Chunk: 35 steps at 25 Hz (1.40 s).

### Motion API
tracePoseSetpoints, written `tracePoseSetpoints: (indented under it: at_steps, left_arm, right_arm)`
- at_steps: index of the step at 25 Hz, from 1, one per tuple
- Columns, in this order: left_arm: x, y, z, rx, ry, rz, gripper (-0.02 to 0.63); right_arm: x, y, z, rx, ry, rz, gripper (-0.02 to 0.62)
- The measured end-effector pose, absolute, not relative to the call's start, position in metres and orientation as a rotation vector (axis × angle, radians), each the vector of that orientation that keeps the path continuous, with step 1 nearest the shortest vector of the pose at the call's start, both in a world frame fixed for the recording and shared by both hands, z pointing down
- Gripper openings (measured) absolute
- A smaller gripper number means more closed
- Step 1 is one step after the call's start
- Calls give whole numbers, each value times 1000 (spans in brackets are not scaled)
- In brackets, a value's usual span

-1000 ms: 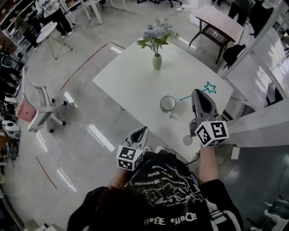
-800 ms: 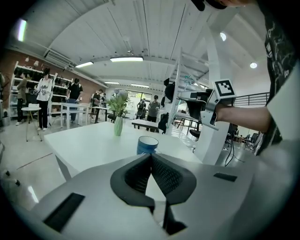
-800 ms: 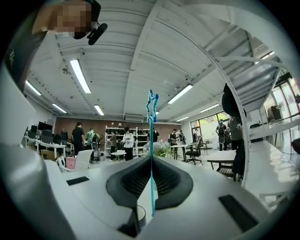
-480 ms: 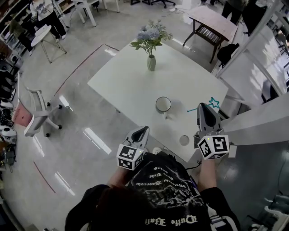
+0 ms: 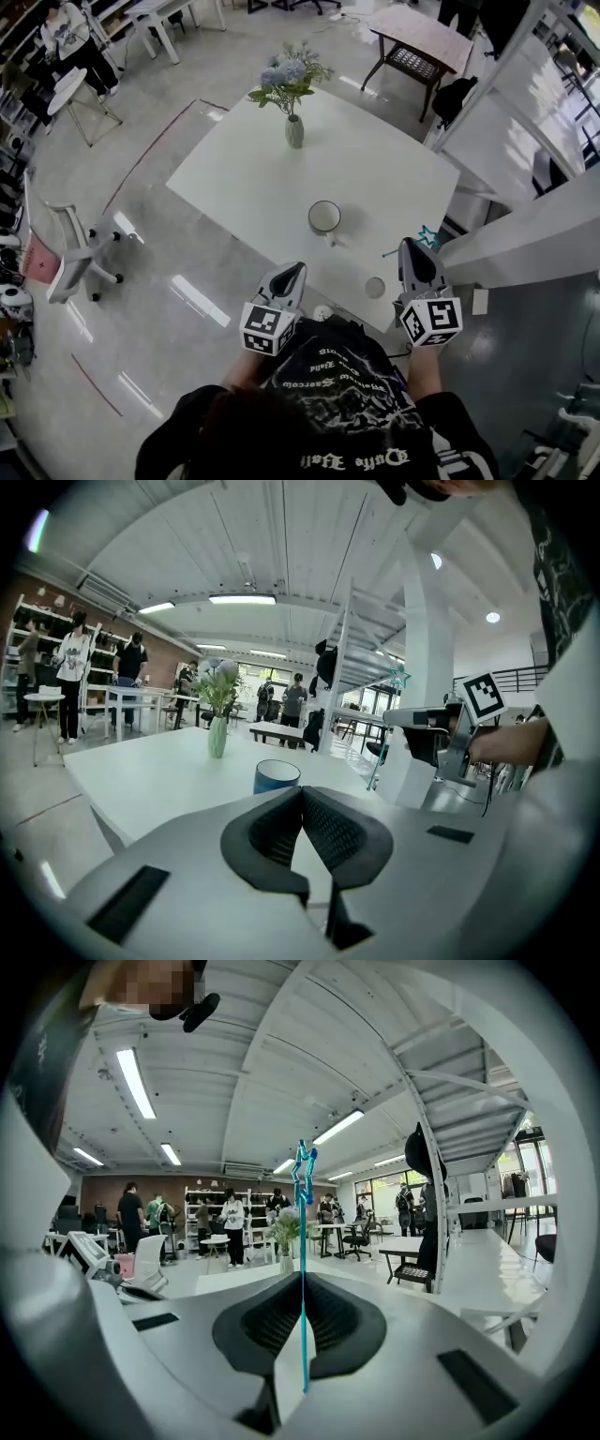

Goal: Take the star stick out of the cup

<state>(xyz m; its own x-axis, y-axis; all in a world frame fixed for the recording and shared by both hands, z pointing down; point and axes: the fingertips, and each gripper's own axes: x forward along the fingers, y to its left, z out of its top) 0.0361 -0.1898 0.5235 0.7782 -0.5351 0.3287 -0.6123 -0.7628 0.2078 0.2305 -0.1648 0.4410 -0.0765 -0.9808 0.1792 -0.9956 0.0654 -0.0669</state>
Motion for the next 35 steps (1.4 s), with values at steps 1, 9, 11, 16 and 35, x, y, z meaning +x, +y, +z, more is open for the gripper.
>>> tracePoseSetpoints:
  at_steps: [1,9,11,16,35]
  left_arm:
    - [38,-190,523,2673,-879,363,20]
    - [51,-185,520,2698,-842,364,20]
    - [51,-183,520,2700,-839,362,20]
    - [58,-186,517,2704,-837,344,20]
    - [66,-181,514,2715,-841,360,20]
  right_arm:
    - [231,-162,445,2075,-2221,275,18]
    - [228,-139,473,2086,-2172,369,18]
    - [225,-133,481,2084,-2159,393,18]
    - [220,-127,497,2061,-2125,437,18]
    - [219,-121,506,2022,-2112,480,18]
